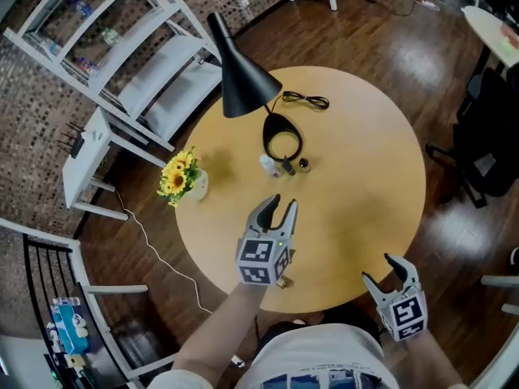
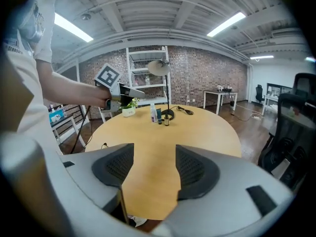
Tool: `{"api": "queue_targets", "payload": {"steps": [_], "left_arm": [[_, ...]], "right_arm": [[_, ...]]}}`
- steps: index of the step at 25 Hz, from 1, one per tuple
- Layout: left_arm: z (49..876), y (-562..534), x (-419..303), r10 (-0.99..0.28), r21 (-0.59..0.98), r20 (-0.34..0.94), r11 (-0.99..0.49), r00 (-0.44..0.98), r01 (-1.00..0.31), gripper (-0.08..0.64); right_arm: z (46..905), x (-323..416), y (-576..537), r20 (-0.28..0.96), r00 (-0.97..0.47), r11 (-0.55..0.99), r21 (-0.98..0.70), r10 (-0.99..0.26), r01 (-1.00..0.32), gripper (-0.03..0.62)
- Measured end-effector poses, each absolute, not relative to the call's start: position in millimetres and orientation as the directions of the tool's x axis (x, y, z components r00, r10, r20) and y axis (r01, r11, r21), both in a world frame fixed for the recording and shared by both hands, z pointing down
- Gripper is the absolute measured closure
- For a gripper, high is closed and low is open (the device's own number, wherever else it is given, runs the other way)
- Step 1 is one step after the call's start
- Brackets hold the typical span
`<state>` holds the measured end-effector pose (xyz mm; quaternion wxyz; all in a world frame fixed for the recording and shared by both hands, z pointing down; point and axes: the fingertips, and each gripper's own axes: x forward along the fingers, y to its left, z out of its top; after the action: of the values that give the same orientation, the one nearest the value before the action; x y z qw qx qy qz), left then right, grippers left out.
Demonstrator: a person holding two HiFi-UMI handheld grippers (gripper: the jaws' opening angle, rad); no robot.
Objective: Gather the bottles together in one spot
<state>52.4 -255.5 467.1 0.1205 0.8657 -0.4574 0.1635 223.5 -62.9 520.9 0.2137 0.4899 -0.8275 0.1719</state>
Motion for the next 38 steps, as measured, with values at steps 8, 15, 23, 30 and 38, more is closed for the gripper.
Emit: {"api": "queue_targets", "payload": {"steps": [8,15,23,30,38], "left_arm": [[425,-130,-98,-0.781,0.154,0.372,-0.481,0.502,-0.863,0.408],[448,-20,-189,-0.777,0.195,0.419,-0.429,0.471,-0.882,0.408],[458,66,-242,-0.745,0.209,0.436,-0.462,0.505,-0.862,0.394],[464,120,-267,-0.715,0.221,0.454,-0.487,0.531,-0.845,0.394],[468,155,-259,-0.676,0.240,0.466,-0.524,0.570,-0.817,0.394]], "right_arm": [[497,151,-22,0.507,-0.459,0.494,-0.073,-0.730,-0.866,0.302],[482,106,39,0.503,-0.378,0.412,-0.047,-0.777,-0.910,0.291],[470,64,121,0.513,-0.280,0.331,0.007,-0.811,-0.944,0.261],[465,52,185,0.518,-0.197,0.234,0.007,-0.832,-0.972,0.261],[462,35,212,0.524,-0.198,0.240,0.013,-0.829,-0.971,0.261]]}}
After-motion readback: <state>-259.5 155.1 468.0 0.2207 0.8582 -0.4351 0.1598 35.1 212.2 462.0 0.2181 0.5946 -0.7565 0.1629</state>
